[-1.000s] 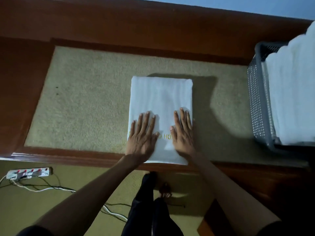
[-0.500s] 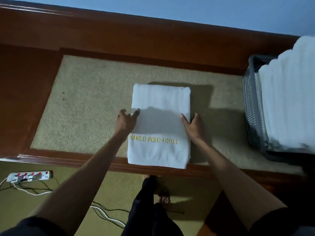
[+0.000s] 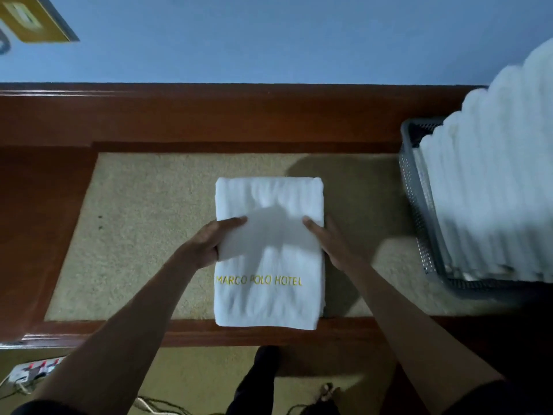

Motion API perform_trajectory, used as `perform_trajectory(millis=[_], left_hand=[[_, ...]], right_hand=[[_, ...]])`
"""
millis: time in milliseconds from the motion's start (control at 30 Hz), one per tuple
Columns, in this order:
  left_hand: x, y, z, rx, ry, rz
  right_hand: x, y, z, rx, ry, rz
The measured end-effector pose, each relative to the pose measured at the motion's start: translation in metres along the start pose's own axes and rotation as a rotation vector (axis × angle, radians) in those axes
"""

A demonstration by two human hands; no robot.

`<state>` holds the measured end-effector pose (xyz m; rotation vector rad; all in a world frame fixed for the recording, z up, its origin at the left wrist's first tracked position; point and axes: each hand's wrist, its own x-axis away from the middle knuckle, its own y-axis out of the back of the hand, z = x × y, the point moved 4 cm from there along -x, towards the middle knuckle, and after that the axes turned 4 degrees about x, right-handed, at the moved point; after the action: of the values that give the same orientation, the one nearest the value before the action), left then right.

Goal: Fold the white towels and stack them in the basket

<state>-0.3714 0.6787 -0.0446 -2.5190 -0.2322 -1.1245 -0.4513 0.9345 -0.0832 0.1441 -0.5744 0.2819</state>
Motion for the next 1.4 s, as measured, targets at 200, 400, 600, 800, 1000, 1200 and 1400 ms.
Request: perform_trajectory(millis=[200, 400, 600, 800, 1000, 1200, 1400], left_hand=[[0.063, -0.063, -0.044, -0.05, -0.158, 0.057], [0.14, -0.148, -0.085, -0.051, -0.3, 0.115], [0.219, -0.255, -0.127, -0.041, -0.436, 0.153], [0.253, -0.372, -0.141, -0.056, -0.468, 0.33], [0.237, -0.479, -0.123, 0.016, -0.371, 0.399], [0.199, -0.541, -0.12, 0.117, -0.318, 0.411], [0.135, -0.544, -0.133, 0.062, -0.252, 0.328]], right_hand=[[0.061, 0.045, 0.074, 0.147, 0.185, -0.103], [0.152, 0.12, 0.168, 0.297, 0.424, -0.258], [0.251, 0.205, 0.244, 0.312, 0.549, -0.442], [0.307, 0.312, 0.285, 0.237, 0.538, -0.623], [0.326, 0.402, 0.307, 0.351, 0.384, -0.831], [0.299, 0.459, 0.33, 0.457, 0.338, -0.879], [0.247, 0.463, 0.332, 0.635, 0.391, -0.824]])
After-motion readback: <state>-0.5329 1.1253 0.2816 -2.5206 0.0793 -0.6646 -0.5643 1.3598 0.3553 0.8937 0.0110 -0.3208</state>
